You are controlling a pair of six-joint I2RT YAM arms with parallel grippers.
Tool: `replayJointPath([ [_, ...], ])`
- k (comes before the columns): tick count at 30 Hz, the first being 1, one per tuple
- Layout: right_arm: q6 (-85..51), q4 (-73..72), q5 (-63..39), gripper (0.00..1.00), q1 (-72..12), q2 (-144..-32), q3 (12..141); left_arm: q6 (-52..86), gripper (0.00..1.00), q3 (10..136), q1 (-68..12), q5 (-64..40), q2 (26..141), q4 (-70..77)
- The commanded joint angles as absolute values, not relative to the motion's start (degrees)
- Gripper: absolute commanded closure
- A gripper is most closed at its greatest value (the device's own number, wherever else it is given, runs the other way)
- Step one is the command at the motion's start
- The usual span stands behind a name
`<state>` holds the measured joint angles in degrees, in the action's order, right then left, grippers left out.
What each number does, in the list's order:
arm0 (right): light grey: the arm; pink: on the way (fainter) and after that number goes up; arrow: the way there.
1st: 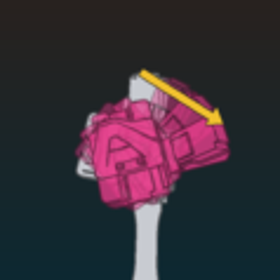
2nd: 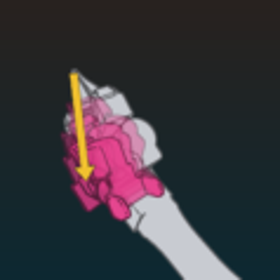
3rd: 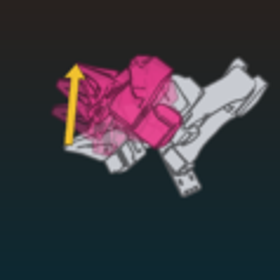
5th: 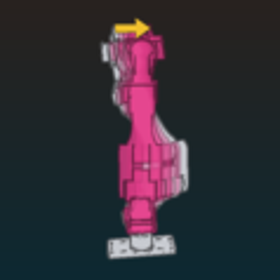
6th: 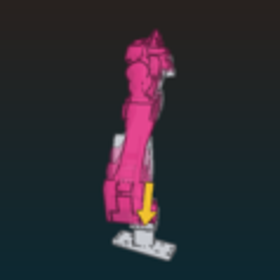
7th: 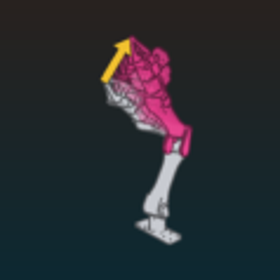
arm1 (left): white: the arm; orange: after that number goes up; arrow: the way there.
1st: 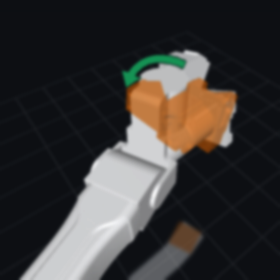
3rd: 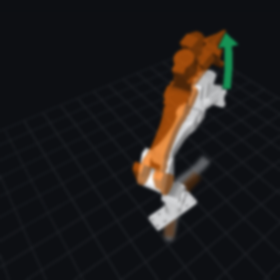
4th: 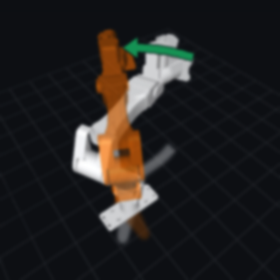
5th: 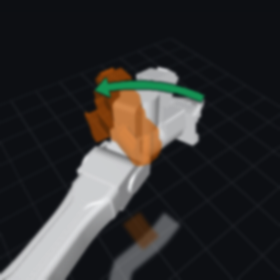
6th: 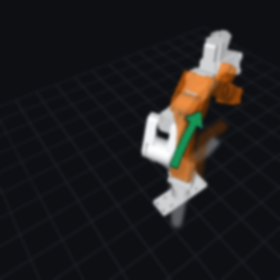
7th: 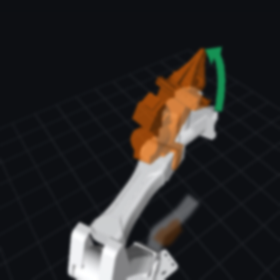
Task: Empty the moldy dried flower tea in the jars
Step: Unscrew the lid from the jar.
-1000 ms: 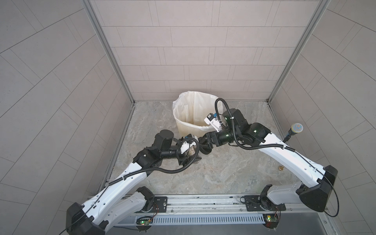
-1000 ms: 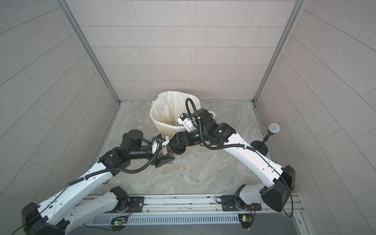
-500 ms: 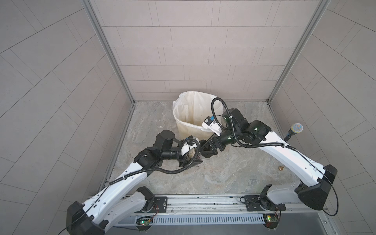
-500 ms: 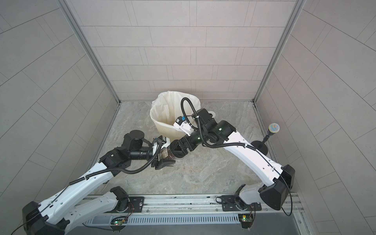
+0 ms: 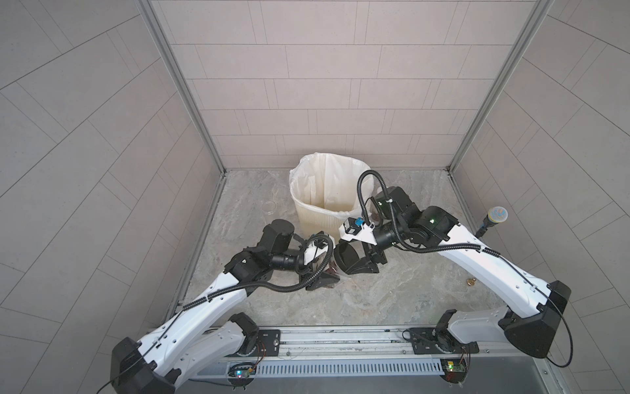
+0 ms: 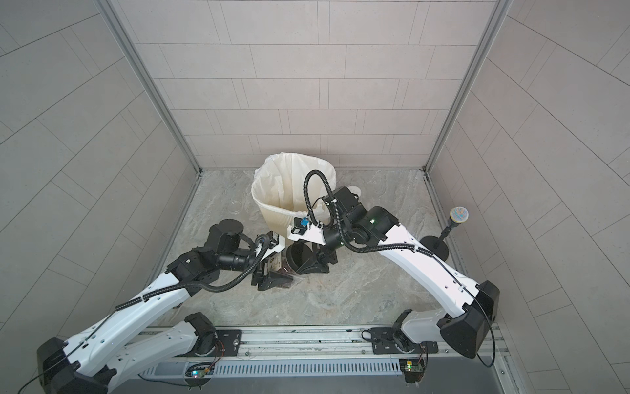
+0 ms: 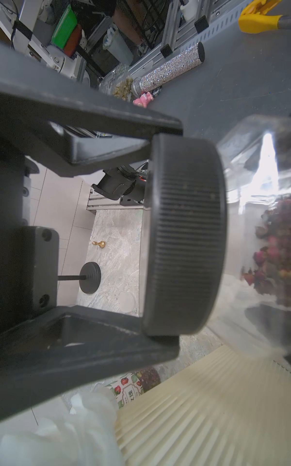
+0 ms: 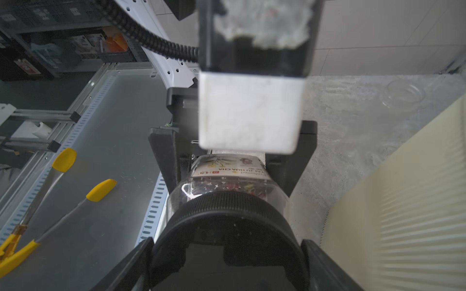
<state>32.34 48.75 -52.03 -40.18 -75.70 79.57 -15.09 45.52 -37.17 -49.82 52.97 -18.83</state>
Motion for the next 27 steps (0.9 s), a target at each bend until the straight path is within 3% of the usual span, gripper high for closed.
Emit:
replayJointPath([
  [1, 37.9, 50.9, -50.7, 0.03, -40.2, -72.7, 78.4, -10.5, 0.32, 47.7, -36.1, -49.2, 51.8, -17.4],
  [12, 21.6, 34.5, -58.1, 0.00, -39.4, -66.8, 75.5, -12.3, 0.33, 46.6, -36.1, -46.5, 53.4, -17.4],
  [27, -14.7, 36.0, -36.0, 0.00, -38.7, -65.8, 77.3, -12.1, 0.33, 44.1, -36.1, -42.4, 50.9, -13.1],
])
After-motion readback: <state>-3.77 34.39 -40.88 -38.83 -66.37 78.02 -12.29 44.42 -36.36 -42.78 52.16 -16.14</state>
